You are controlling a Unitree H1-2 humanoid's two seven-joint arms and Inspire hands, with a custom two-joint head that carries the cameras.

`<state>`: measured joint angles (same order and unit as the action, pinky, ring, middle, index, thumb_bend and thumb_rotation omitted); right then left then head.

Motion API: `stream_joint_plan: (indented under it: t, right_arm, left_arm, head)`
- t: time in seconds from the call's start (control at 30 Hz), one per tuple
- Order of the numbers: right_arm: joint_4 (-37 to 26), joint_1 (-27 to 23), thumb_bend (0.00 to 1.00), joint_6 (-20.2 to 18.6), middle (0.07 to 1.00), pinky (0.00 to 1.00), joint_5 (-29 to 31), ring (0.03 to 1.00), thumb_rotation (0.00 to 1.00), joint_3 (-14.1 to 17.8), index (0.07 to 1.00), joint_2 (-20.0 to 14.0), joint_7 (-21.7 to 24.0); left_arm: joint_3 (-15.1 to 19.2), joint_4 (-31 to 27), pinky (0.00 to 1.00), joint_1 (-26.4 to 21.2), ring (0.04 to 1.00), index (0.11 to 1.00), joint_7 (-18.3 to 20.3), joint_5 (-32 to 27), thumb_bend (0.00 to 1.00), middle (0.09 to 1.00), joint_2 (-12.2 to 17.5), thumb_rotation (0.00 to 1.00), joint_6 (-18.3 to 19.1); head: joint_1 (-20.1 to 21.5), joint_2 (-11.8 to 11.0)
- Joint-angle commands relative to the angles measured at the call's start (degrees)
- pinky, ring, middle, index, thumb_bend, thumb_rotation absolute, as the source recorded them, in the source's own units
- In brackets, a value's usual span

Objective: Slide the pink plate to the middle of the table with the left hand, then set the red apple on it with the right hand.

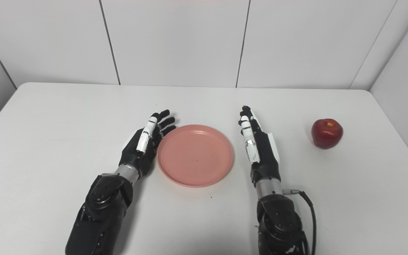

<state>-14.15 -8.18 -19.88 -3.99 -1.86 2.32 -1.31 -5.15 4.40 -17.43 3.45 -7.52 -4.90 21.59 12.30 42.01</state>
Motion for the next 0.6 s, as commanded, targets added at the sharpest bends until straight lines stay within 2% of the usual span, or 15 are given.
stream_joint_plan:
  t: [0.0, 0.07, 0.1, 0.2, 0.37, 0.57]
  right_arm:
    - [-1.22, -2.55, 0.26, 1.28, 0.935, 0.94, -0.36, 0.923, 1.00, 0.20, 0.935, -0.11, -0.43]
    - [-1.43, -2.77, 0.26, 1.23, 0.930, 0.93, -0.72, 0.918, 1.00, 0.16, 0.933, -0.41, -0.31]
    - [-1.66, -3.03, 0.26, 0.71, 0.929, 0.93, -1.02, 0.918, 1.00, 0.19, 0.933, -0.58, -0.34]
    - [-2.56, -3.79, 0.31, -0.65, 0.909, 0.91, -1.90, 0.898, 1.00, 0.36, 0.911, -1.12, -0.44]
    - [-4.17, -4.73, 0.33, -0.74, 0.893, 0.89, -3.47, 0.884, 1.00, 1.09, 0.895, -2.26, -0.64]
    - [-7.13, -5.92, 0.37, -3.59, 0.894, 0.92, -3.85, 0.880, 1.00, 2.77, 0.895, -3.44, -0.34]
  left_arm:
    - [0.14, -0.54, 0.89, -0.49, 0.894, 0.891, 0.81, -0.13, 0.38, 0.902, -0.14, 1.00, -1.32]
    - [0.41, -0.27, 0.89, -0.47, 0.893, 0.890, 0.81, -0.14, 0.39, 0.901, -0.04, 1.00, -1.50]
    - [0.66, 0.10, 0.89, -0.46, 0.892, 0.890, 0.89, -0.24, 0.39, 0.901, 0.08, 1.00, -1.76]
    - [1.33, 0.85, 0.89, -0.48, 0.892, 0.885, 0.98, -0.46, 0.39, 0.899, 0.24, 1.00, -2.13]
    - [2.16, 1.36, 0.87, -0.27, 0.886, 0.877, 0.98, -0.74, 0.38, 0.894, 0.02, 1.00, -3.01]
    - [2.70, 1.34, 0.86, 0.07, 0.877, 0.872, 1.01, -1.10, 0.39, 0.886, 0.09, 1.00, -3.16]
  head:
    - [0.24, -0.06]
    - [0.24, -0.06]
    - [2.07, -0.66]
    - [3.45, -1.27]
    - [4.61, -1.90]
    - [5.75, -2.44]
